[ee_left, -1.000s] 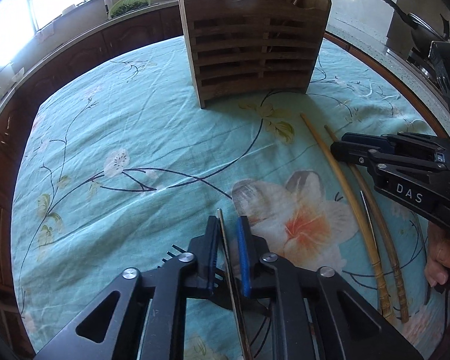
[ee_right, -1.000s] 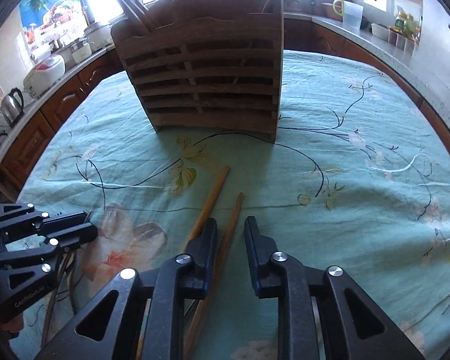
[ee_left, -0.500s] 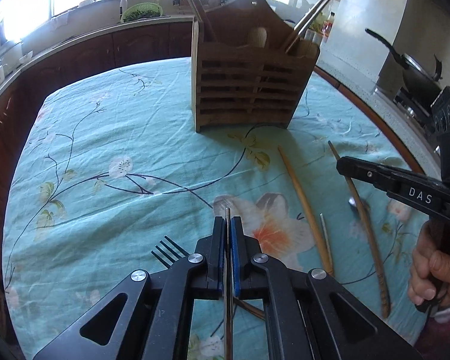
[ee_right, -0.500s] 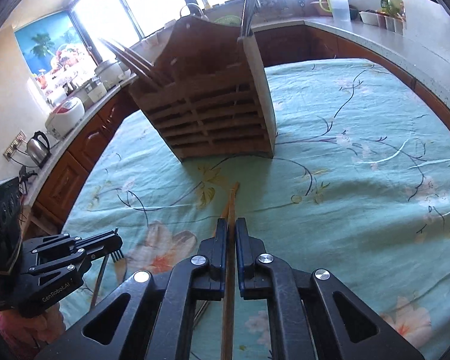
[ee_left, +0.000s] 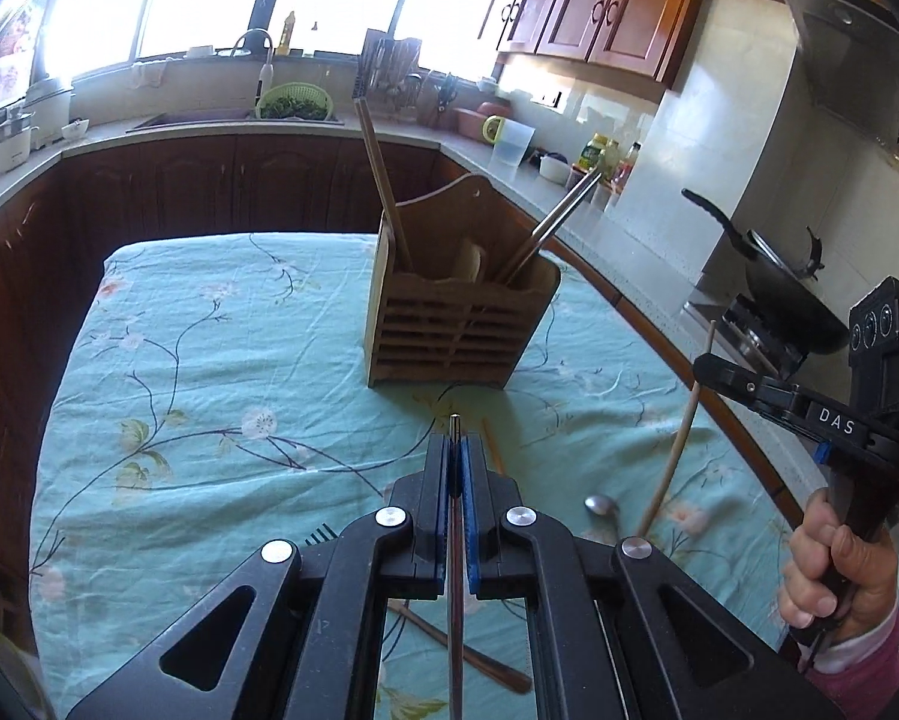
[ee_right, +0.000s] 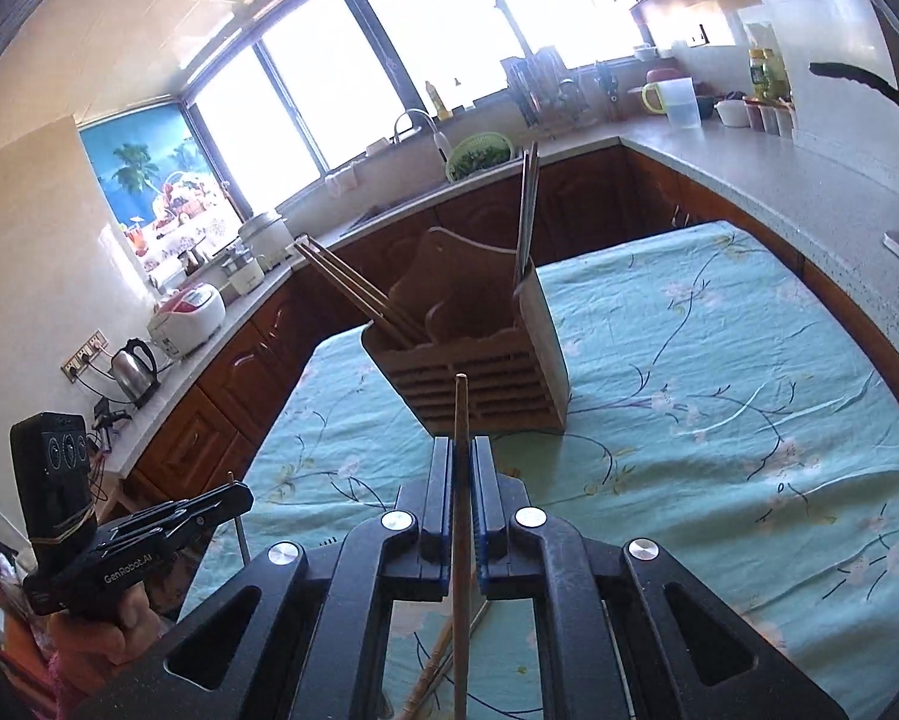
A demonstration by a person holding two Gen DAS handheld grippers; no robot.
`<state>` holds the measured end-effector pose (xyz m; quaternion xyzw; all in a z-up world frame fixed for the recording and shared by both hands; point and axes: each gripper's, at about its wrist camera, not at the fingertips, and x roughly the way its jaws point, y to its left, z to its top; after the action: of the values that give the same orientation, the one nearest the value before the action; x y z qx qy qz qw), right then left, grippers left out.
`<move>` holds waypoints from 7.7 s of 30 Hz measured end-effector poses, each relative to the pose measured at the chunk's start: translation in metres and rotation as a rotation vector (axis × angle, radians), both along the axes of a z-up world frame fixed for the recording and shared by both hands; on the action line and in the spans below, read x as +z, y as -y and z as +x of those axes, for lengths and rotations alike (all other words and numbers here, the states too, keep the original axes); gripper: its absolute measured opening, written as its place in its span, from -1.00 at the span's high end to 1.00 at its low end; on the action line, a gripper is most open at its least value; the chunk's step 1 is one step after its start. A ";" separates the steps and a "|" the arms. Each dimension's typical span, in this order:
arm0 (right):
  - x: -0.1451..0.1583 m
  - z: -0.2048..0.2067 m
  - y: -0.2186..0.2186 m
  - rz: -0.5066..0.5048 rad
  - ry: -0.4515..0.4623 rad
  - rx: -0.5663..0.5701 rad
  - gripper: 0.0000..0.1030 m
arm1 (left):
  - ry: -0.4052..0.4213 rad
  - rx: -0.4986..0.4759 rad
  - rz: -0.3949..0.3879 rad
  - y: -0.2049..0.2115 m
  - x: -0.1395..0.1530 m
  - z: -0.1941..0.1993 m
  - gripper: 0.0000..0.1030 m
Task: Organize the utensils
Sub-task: 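Carry both held chopsticks up and insert them into the wooden holder, then open both grippers to release the chopsticks and withdraw, then grasp the metal fork with the left gripper while the right gripper grasps the metal spoon, then lift the fork and spoon and insert them into the wooden holder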
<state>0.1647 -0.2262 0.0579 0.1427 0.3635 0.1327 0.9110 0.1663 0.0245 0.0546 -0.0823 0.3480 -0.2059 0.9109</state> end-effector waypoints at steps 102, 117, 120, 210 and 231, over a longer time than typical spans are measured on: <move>0.023 0.113 0.027 0.067 0.256 -0.176 -0.65 | 0.270 0.322 -0.079 0.007 -0.006 0.133 -0.35; 0.012 0.040 0.026 0.083 0.225 -0.165 -0.85 | 0.210 0.351 -0.125 -0.017 -0.029 0.045 -0.53; 0.004 0.021 0.030 0.087 0.197 -0.171 -0.86 | 0.188 0.353 -0.129 -0.020 -0.031 0.027 -0.53; -0.075 -0.029 0.014 0.037 -0.169 0.012 0.95 | -0.045 0.153 -0.093 -0.015 -0.065 -0.007 0.99; -0.022 -0.024 0.014 -0.033 0.006 -0.025 0.96 | 0.170 0.238 -0.070 -0.031 -0.006 -0.040 1.00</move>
<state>0.1410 -0.2403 0.0362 0.1317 0.3612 0.1156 0.9159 0.1266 0.0551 0.0489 -0.1370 0.2499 -0.1146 0.9516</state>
